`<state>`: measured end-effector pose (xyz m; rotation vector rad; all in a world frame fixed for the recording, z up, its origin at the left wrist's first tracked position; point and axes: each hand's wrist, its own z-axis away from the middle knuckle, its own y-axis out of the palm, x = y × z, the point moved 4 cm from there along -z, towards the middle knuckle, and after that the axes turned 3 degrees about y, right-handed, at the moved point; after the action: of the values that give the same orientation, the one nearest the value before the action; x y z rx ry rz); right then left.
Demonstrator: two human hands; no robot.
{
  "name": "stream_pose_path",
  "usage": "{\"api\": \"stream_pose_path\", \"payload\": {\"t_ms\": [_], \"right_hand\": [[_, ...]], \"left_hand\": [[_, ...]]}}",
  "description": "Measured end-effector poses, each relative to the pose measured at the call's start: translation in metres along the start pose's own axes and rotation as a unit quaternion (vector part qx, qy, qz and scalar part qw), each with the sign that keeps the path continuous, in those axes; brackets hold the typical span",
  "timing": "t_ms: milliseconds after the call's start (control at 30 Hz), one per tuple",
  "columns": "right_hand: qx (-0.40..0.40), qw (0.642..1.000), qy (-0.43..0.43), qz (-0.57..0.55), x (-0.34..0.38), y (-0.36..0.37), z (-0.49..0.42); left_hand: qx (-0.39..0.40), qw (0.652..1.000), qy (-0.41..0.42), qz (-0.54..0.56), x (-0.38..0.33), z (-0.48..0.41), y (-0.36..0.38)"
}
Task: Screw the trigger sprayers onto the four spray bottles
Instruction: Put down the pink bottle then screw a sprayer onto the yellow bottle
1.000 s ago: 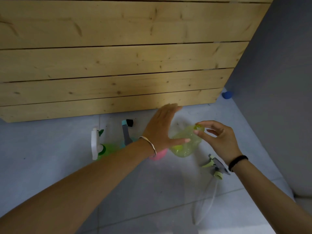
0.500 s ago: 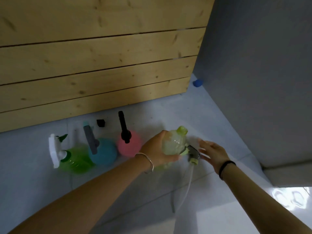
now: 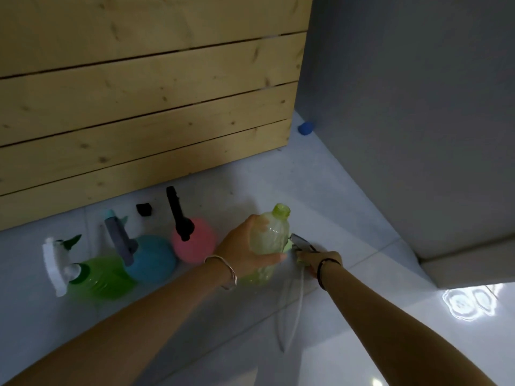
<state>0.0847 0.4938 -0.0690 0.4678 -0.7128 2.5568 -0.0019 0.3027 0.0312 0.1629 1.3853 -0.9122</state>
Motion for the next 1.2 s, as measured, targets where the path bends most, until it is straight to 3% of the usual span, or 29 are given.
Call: {"api": "stream_pose_path", "payload": {"t_ms": [100, 233, 433, 633, 867, 1200], "right_hand": [[0.052, 0.998, -0.024, -0.011, 0.011, -0.005, 0.008], [0.129, 0.978, -0.061, -0.150, 0.043, -0.019, 0.042], [0.243, 0.926, -0.231, -0.176, 0.122, -0.067, 0.160], [0.262, 0.877, -0.368, -0.161, 0.170, -0.112, 0.289], [0.266, 0.828, -0.458, -0.183, 0.184, -0.135, 0.417], [0.247, 0.743, -0.534, -0.320, 0.177, -0.168, 0.537]], "left_hand": [[0.002, 1.000, 0.013, -0.010, -0.008, 0.000, -0.006], [0.001, 1.000, 0.023, -0.009, -0.027, 0.003, -0.022], [-0.056, 0.995, 0.078, -0.031, -0.101, 0.029, -0.081], [-0.120, 0.985, 0.125, 0.001, -0.183, 0.083, -0.132], [-0.195, 0.968, 0.158, 0.012, -0.248, 0.151, -0.164], [-0.231, 0.963, 0.141, 0.015, -0.239, 0.218, -0.186]]}}
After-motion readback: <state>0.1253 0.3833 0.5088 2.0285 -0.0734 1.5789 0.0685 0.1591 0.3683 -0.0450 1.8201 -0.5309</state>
